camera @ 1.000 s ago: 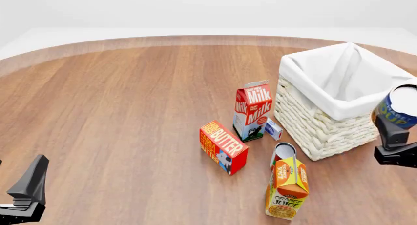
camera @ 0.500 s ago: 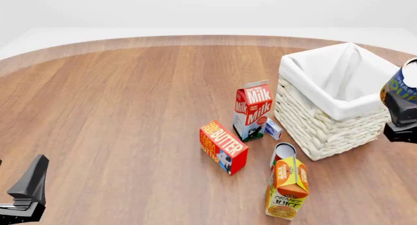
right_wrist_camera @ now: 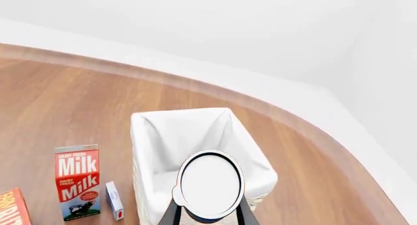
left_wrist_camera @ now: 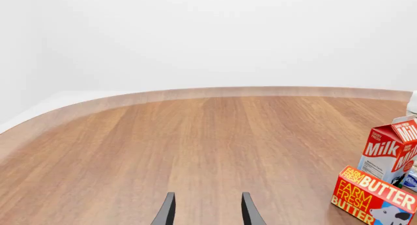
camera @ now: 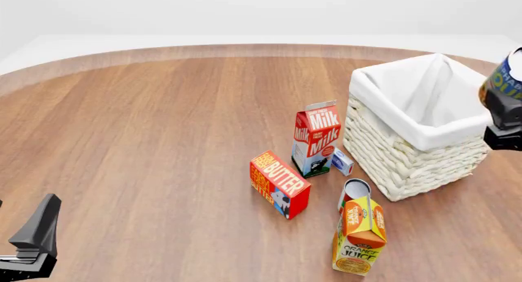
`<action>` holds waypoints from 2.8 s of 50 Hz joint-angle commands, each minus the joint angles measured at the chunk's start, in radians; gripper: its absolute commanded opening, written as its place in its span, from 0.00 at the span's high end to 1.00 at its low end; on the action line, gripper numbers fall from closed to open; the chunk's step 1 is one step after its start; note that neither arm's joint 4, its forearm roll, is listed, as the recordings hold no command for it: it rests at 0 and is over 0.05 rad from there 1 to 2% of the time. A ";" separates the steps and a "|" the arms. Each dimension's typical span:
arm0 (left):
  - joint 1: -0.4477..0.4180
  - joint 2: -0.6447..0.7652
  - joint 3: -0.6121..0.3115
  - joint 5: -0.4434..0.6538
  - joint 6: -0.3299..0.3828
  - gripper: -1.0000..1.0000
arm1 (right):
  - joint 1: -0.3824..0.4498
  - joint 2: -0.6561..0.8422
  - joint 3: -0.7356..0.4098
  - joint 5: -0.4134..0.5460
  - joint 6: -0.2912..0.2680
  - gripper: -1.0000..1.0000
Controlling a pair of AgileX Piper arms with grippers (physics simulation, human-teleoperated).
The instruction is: Pick up the alphabet soup, and put it in the basket.
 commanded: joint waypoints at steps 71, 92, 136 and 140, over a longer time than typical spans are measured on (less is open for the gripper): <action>0.000 0.000 0.000 0.000 0.000 0.00 | 0.009 0.348 -0.332 0.073 0.008 1.00; 0.000 0.000 0.000 0.000 0.000 0.00 | 0.020 0.438 -0.384 0.107 0.002 1.00; 0.000 0.000 0.000 0.000 0.000 0.00 | 0.015 0.634 -0.524 0.217 -0.030 1.00; 0.000 0.000 0.000 0.000 0.000 0.00 | 0.022 0.653 -0.541 0.235 -0.036 1.00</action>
